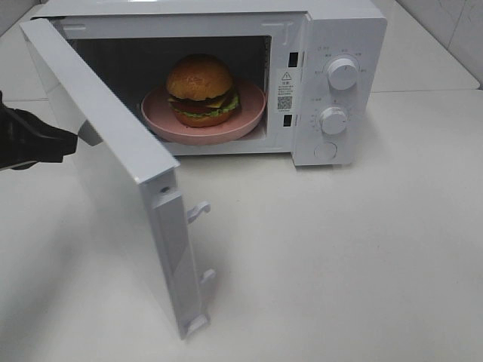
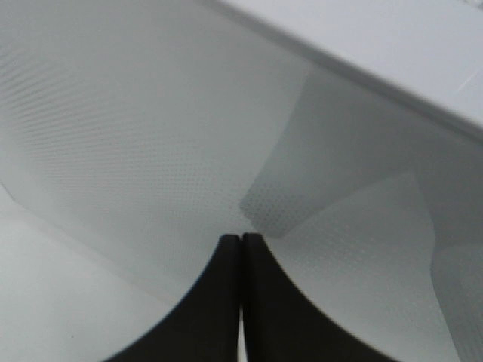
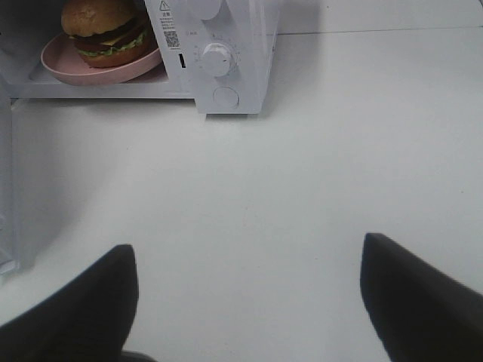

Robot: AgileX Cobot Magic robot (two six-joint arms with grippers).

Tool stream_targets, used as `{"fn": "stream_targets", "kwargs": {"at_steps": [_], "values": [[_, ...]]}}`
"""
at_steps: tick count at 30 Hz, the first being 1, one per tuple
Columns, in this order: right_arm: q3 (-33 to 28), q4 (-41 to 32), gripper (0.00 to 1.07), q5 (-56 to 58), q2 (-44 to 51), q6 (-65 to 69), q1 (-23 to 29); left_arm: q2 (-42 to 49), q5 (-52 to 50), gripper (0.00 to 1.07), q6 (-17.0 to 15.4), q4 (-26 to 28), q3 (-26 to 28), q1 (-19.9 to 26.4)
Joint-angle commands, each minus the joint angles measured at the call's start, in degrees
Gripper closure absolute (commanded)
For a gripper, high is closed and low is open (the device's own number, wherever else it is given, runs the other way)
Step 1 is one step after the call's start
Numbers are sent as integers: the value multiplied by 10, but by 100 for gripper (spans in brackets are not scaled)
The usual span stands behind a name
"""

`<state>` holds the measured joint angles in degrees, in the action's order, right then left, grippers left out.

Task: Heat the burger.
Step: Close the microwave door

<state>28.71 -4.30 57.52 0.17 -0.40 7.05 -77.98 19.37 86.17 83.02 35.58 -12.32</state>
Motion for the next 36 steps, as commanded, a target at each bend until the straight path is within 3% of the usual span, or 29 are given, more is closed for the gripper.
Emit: {"fn": "stream_targets", "kwargs": {"at_steps": [1, 9, 27, 36], "values": [[-2, 2, 32, -1, 11, -5, -1, -29, 4, 106, 1, 11, 26, -19], [-2, 2, 32, -1, 11, -5, -1, -74, 0, 106, 1, 14, 67, -51], [-2, 2, 32, -1, 11, -5, -1, -128, 6, 106, 1, 28, 154, -56], [-2, 2, 32, -1, 11, -5, -1, -183, -28, 106, 1, 21, 222, -120]]}}
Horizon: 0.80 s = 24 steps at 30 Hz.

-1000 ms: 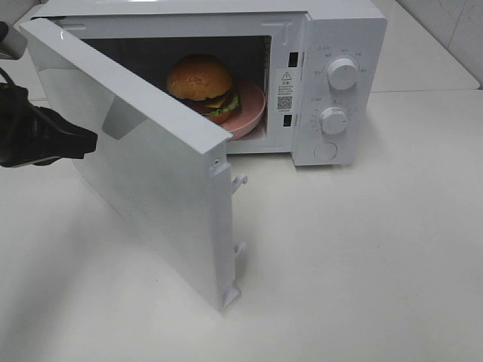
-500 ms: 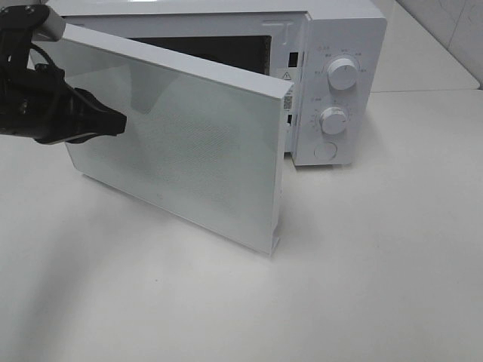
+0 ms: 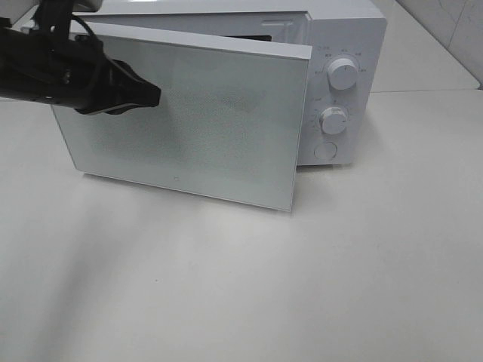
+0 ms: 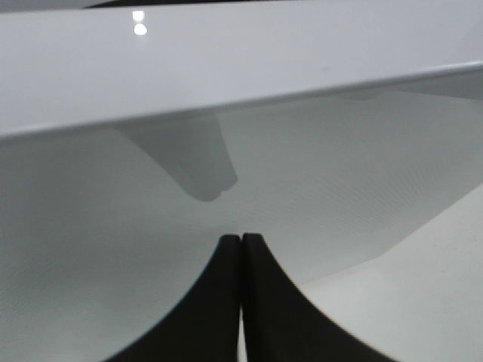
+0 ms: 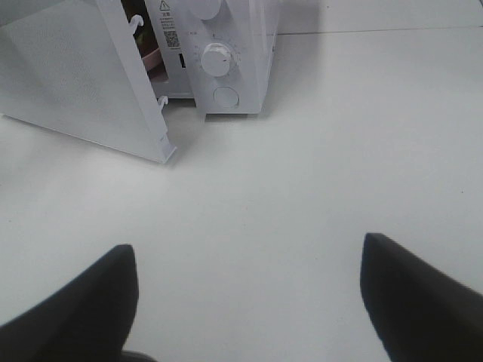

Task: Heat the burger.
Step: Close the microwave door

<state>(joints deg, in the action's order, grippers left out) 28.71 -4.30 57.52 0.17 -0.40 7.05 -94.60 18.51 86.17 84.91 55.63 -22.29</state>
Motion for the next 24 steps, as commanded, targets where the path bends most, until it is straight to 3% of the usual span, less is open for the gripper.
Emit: {"fn": "stream_targets", "kwargs": {"at_steps": [1, 24], "values": [[-2, 2, 32, -1, 11, -5, -1, -17, -19, 106, 1, 2, 21, -20], [-2, 2, 32, -1, 11, -5, -1, -187, -65, 106, 1, 2, 230, -101]]}}
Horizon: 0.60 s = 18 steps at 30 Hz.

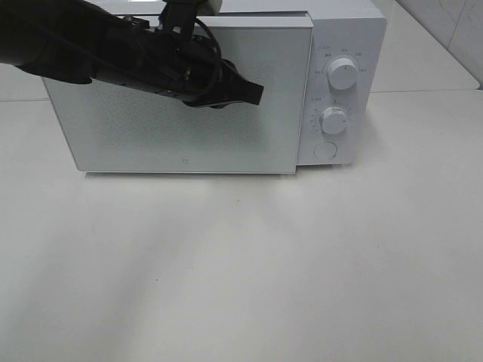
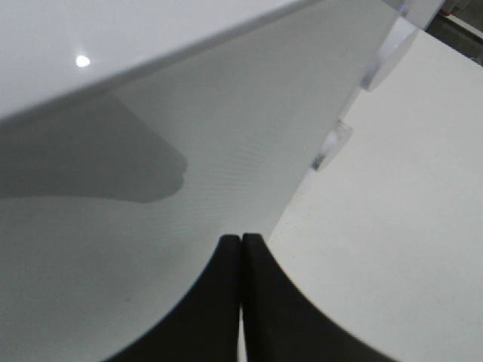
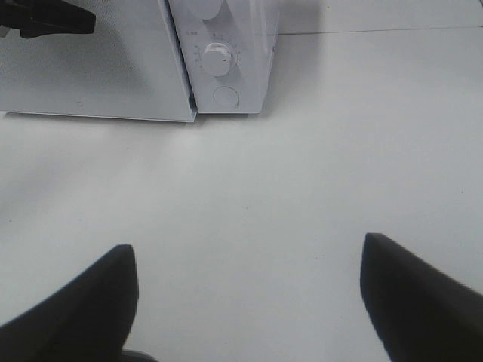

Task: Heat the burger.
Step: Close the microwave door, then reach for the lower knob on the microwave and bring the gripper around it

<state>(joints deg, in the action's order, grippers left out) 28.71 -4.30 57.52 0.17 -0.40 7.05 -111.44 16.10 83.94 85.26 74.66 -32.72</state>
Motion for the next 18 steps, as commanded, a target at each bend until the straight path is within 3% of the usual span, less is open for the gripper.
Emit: {"fn": "stream_targets", "kwargs": {"at_steps": [1, 9, 13, 16, 18], "values": [[-2, 2, 32, -1, 11, -5, -1, -24, -41, 106, 23, -1, 50, 0], [-2, 2, 32, -1, 11, -5, -1, -72, -45, 106, 20, -1, 124, -11], [-2, 2, 32, -1, 11, -5, -1, -76, -43, 106, 19, -2, 129, -15], [-2, 2, 32, -1, 11, -5, -1, -76, -27, 106, 11, -31, 129, -21], [-2, 2, 32, -1, 11, -5, -1, -76, 8, 106, -10, -75, 129, -25]]}}
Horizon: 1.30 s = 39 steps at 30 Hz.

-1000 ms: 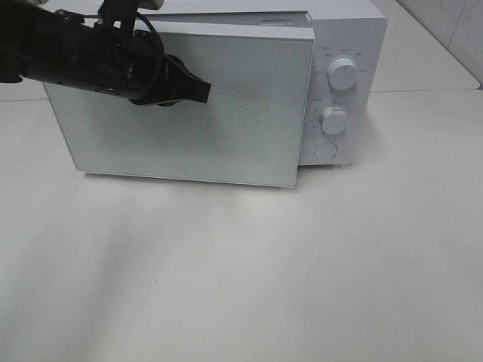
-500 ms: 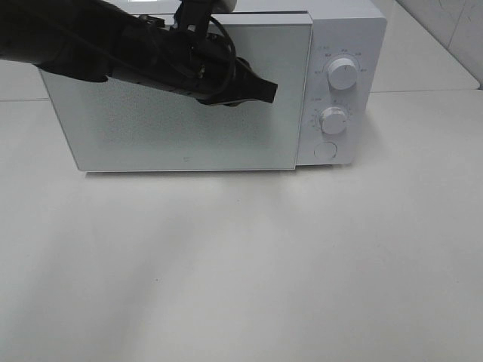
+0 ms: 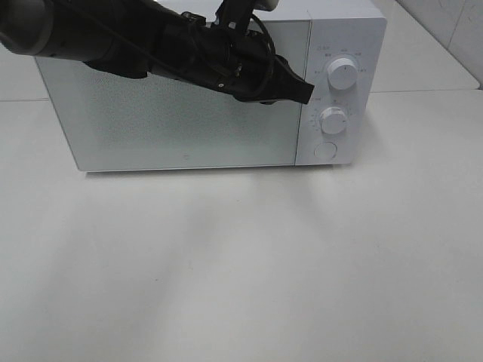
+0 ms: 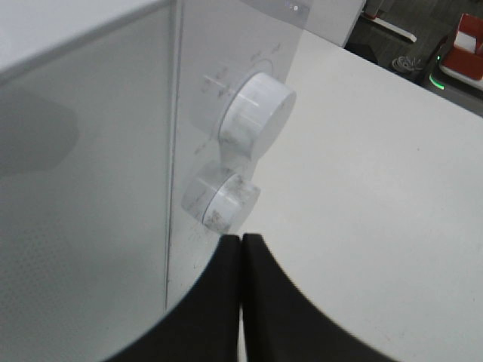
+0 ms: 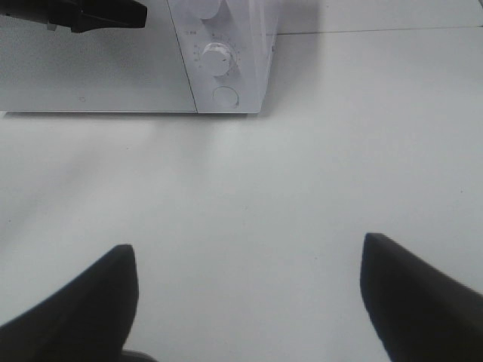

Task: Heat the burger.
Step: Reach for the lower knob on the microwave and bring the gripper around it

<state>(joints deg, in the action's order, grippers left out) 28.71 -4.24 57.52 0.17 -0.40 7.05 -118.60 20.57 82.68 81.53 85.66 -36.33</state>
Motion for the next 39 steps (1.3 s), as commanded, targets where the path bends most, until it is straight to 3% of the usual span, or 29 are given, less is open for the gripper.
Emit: {"fn": "stream_targets", "kwargs": {"at_steps": [1, 3, 4, 7, 9, 10, 11, 12, 15, 16, 17, 18, 19, 20, 21, 22, 23, 24, 27, 29, 33, 35, 39], "values": [[-2, 2, 32, -1, 11, -5, -1, -4, -9, 106, -20, -76, 19, 11], [-2, 2, 32, -1, 11, -5, -1, -4, 5, 106, -37, -99, 19, 11], [-2, 2, 32, -1, 11, -5, -1, -4, 41, 106, -77, -148, 19, 11], [-2, 2, 32, -1, 11, -5, -1, -4, 58, 106, -96, -171, 19, 11], [-2, 2, 32, -1, 11, -5, -1, -4, 131, 106, -191, -293, 19, 11], [-2, 2, 32, -1, 11, -5, -1, -4, 131, 106, -191, -293, 19, 11], [-2, 2, 32, -1, 11, -5, -1, -4, 147, 106, -217, -317, 19, 11], [-2, 2, 32, -1, 11, -5, -1, -3, 187, 106, -266, -374, 19, 11], [-2, 2, 32, -1, 11, -5, -1, -2, 205, 106, -292, -399, 19, 11], [-2, 2, 32, -1, 11, -5, -1, 2, 235, 106, -338, -441, 19, 11], [-2, 2, 32, -1, 11, -5, -1, 7, 252, 106, -363, -461, 19, 11], [-2, 2, 32, -1, 11, -5, -1, 19, 280, 106, -415, -492, 19, 11], [-2, 2, 32, -1, 11, -5, -1, 19, 280, 106, -415, -492, 19, 11], [-2, 2, 32, -1, 11, -5, -1, 26, 293, 106, -438, -509, 19, 11], [-2, 2, 32, -1, 11, -5, -1, 42, 319, 106, -499, -545, 19, 11], [-2, 2, 32, -1, 11, -5, -1, 42, 319, 106, -499, -545, 19, 11], [-2, 2, 32, -1, 11, -5, -1, 51, 328, 106, -521, -560, 19, 11], [-2, 2, 32, -1, 11, -5, -1, 70, 351, 106, -569, -596, 19, 11], [-2, 2, 32, -1, 11, -5, -1, 79, 359, 106, -586, -610, 19, 11], [-2, 2, 32, -1, 11, -5, -1, 117, 409, 106, -655, -674, 19, 11], [-2, 2, 32, -1, 11, -5, -1, 143, 436, 106, -688, -709, 18, 13], [-2, 2, 32, -1, 11, -5, -1, 170, 458, 106, -727, -747, 18, 14], [-2, 2, 32, -1, 11, -5, -1, 195, 477, 106, -752, -765, 18, 26]]}}
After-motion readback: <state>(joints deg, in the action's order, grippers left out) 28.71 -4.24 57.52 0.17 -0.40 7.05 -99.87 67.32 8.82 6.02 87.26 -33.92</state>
